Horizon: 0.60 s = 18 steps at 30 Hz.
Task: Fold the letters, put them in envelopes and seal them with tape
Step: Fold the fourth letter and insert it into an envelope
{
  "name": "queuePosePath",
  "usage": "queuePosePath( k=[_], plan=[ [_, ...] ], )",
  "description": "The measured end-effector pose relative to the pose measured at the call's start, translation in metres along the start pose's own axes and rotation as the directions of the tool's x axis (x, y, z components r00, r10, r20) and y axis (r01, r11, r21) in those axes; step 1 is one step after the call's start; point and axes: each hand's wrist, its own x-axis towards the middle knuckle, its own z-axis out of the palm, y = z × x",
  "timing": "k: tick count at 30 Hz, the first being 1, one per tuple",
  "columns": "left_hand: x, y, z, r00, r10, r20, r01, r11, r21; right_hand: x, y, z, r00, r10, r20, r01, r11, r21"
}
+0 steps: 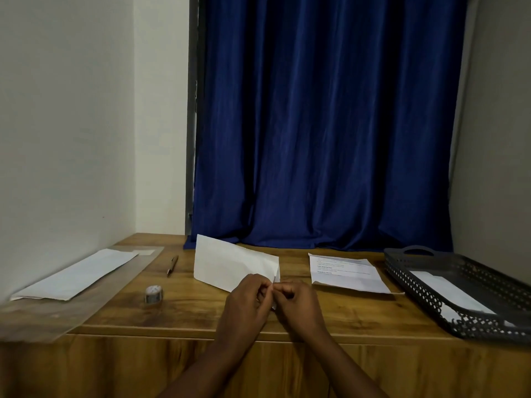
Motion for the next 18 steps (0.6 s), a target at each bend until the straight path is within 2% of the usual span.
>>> queuePosePath(
  k=[4, 11, 13, 15, 18],
  plan=[
    [-0.001, 0.002, -0.002, 1.0, -0.007, -0.002, 0.007, 1.0, -0.004, 0.005, -0.001, 0.004, 1.0, 0.028, 0.01, -0.028, 1.0, -0.003],
    [0.001, 0.002, 0.0, 1.0, -0.022, 0.018, 0.022, 1.0, 0.004, 0.012, 0.002, 0.001, 0.985, 0.016, 0.171, -0.029, 0.997, 0.076],
    [0.002, 0.001, 0.002, 1.0, -0.022, 0.016, 0.022, 1.0, 0.015, 0.013, 0.005, -0.001, 0.984, 0.001, 0.176, -0.02, 0.994, 0.109],
    [0.003, 0.0, 0.003, 0.999, -0.036, -0.005, 0.037, 0.999, 0.032, 0.014, 0.007, -0.003, 0.994, 0.03, 0.103, -0.044, 0.989, 0.141],
    [0.007, -0.005, 0.004, 0.998, -0.049, -0.033, 0.054, 0.987, 0.154, 0.014, 0.011, -0.007, 0.967, 0.202, -0.157, -0.15, 0.944, 0.294]
  ],
)
